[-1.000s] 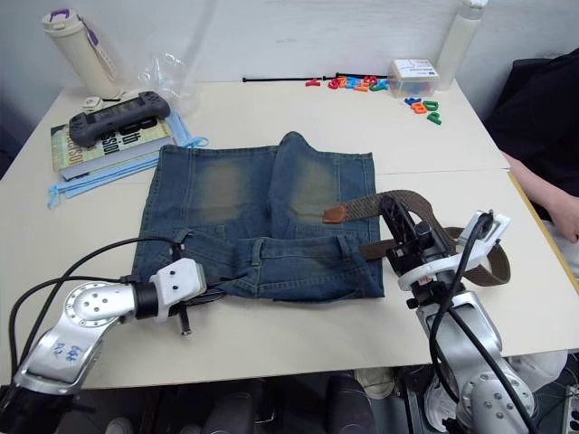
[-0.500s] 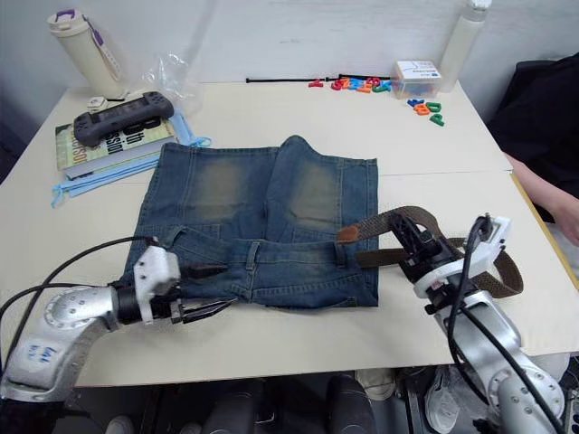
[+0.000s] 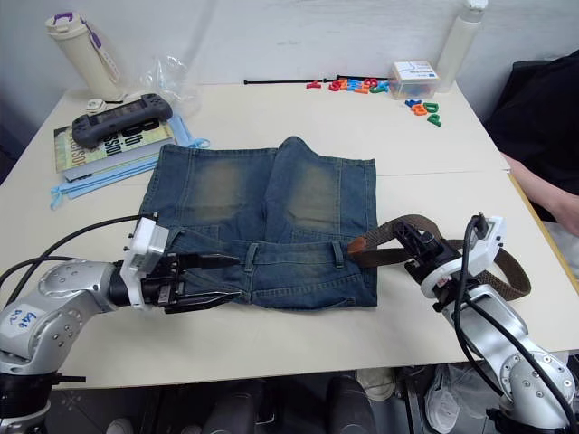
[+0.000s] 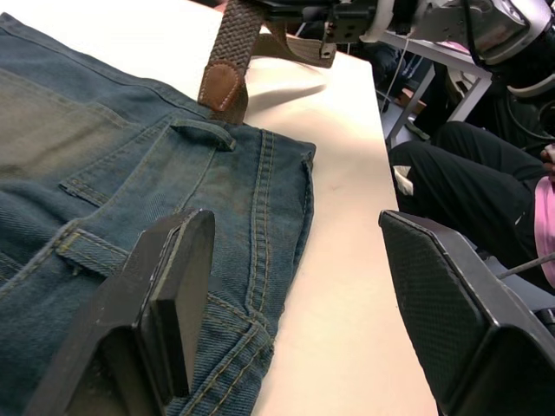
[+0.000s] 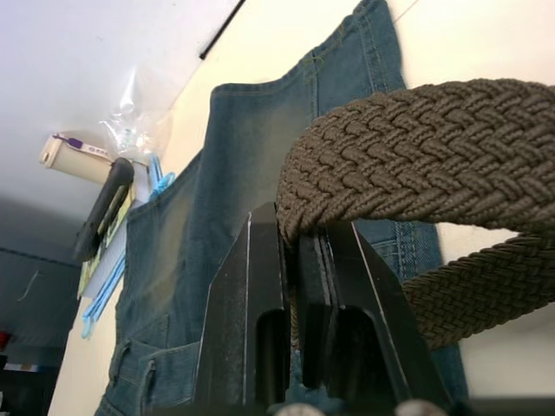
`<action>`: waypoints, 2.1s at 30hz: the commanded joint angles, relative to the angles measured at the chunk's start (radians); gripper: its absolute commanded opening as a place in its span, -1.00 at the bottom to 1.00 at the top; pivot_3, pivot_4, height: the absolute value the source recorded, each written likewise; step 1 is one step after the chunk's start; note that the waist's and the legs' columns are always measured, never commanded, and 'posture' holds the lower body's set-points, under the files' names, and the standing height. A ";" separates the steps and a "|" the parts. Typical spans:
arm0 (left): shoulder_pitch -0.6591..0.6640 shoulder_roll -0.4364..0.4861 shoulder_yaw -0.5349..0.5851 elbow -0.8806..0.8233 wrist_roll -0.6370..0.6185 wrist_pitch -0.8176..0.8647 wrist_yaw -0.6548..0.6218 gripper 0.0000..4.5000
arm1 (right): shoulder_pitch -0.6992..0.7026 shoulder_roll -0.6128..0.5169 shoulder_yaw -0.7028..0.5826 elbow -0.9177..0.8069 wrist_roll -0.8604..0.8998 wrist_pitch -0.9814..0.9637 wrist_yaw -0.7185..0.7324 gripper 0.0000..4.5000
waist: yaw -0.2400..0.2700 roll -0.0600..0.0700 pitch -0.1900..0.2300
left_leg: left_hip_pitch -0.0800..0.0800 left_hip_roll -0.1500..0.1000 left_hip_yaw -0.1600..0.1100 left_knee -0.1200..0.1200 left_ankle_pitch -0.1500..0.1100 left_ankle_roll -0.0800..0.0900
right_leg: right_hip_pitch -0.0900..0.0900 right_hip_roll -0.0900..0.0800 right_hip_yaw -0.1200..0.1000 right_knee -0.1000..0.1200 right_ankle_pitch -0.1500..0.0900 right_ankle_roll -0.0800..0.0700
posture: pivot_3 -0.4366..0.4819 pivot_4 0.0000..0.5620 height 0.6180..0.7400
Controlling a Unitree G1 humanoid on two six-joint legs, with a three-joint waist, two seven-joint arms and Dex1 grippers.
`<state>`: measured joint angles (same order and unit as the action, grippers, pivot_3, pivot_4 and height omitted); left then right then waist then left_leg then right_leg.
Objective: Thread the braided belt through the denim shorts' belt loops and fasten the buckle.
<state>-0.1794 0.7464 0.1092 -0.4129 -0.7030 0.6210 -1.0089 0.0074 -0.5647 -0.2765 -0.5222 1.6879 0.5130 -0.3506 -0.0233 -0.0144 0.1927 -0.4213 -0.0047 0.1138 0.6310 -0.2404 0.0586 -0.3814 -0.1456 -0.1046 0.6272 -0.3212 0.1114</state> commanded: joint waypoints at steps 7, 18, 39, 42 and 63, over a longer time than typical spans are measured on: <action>-0.024 -0.017 -0.005 -0.009 0.006 -0.022 0.026 0.50 | -0.028 0.024 0.043 0.020 -0.096 0.057 0.047 -1.00 | 0.001 0.000 0.000 | 0.000 0.000 0.000 0.000 0.000 0.000 | 0.000 0.000 0.000 0.000 0.000 0.000 | -0.05 -0.47 0.64; -0.039 -0.037 -0.036 -0.016 0.038 -0.041 0.048 0.50 | -0.054 0.109 0.099 0.051 -0.183 0.091 0.061 -1.00 | 0.000 0.000 0.000 | 0.000 0.000 0.000 -0.001 -0.001 -0.002 | 0.000 0.000 0.000 0.000 0.000 0.000 | -0.05 -0.47 0.64; -0.096 -0.095 -0.229 0.107 0.415 -0.448 0.073 0.50 | -0.110 0.300 0.089 0.310 0.177 0.165 -0.163 -1.00 | -0.005 0.000 0.000 | 0.000 0.000 0.000 -0.001 -0.002 -0.004 | -0.001 0.000 0.000 0.000 0.000 0.000 | -0.05 -0.47 0.64; -0.128 -0.137 -0.271 0.201 0.579 -0.653 0.152 0.50 | -0.125 0.315 0.082 0.346 0.232 0.173 -0.182 -1.00 | -0.006 0.000 0.000 | 0.000 0.000 0.000 -0.001 -0.005 -0.001 | -0.001 0.000 0.000 0.000 0.000 -0.001 | -0.05 -0.47 0.64; -0.275 -0.377 -0.411 0.659 0.975 -1.157 0.486 0.50 | -0.090 0.485 0.006 0.294 0.284 0.153 -0.181 -1.00 | -0.004 0.000 -0.002 | -0.001 0.002 0.001 -0.002 -0.003 0.005 | -0.003 0.000 0.000 0.001 0.001 -0.002 | -0.05 -0.47 0.64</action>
<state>-0.4516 0.3839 -0.2862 0.2116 0.2380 -0.5120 -0.5585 -0.0918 -0.0920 -0.2826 -0.1906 1.9463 0.6622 -0.5344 -0.0276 -0.0148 0.1909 -0.4220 -0.0029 0.1146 0.6290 -0.2438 0.0638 -0.3845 -0.1452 -0.1046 0.6281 -0.3203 0.1098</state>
